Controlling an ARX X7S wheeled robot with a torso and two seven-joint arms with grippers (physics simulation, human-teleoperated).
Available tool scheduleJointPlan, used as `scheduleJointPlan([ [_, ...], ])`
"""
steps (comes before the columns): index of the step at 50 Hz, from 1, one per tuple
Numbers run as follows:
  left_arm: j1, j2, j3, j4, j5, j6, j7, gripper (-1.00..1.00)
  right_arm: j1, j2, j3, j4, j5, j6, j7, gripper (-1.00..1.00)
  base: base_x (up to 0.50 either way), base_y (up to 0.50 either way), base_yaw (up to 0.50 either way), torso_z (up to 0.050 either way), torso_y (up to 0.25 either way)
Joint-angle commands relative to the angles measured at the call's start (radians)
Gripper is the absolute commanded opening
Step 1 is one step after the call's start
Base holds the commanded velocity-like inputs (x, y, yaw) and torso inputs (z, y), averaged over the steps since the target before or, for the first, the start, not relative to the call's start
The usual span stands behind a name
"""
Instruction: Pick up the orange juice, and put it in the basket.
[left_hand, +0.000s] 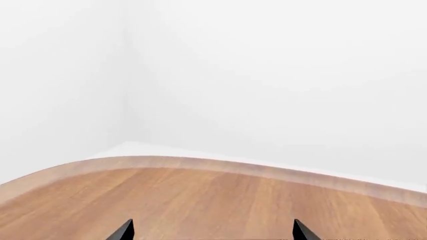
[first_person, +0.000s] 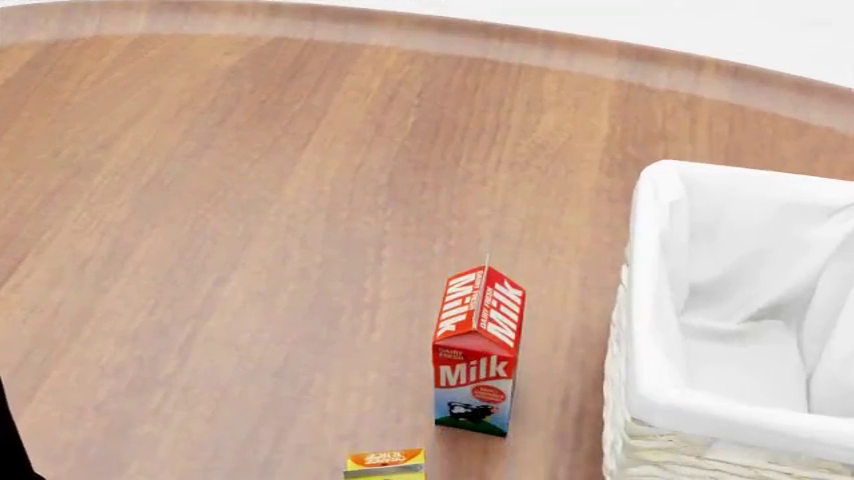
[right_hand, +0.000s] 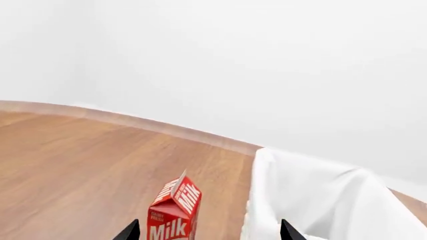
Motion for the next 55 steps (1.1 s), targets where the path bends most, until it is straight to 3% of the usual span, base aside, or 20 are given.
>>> scheduleJointPlan([
  [1, 0.003, 0.023, -0.024, 0.005, -0.013, 0.018, 0.024, 1.00, -0.011, -0.039, -0.069, 0.044, -0.078, -0.010, -0.020, 1.00, 0.00, 0.00, 0.00, 0.000, 0.000],
  [23, 0.001, 0.013, -0.018, 0.004, -0.023, 0.023, 0.013, 1.00, 0.106, -0.099, -0.202, 0.109, -0.128, 0.160, -0.052, 1.00, 0.00, 0.00, 0.00, 0.000, 0.000],
  [55, 0.002, -0.001, 0.004, 0.001, -0.021, 0.030, 0.000, 1.00, 0.237, -0.219, -0.317, 0.342, -0.127, 0.112, -0.037, 1.00, 0.00, 0.00, 0.00, 0.000, 0.000],
])
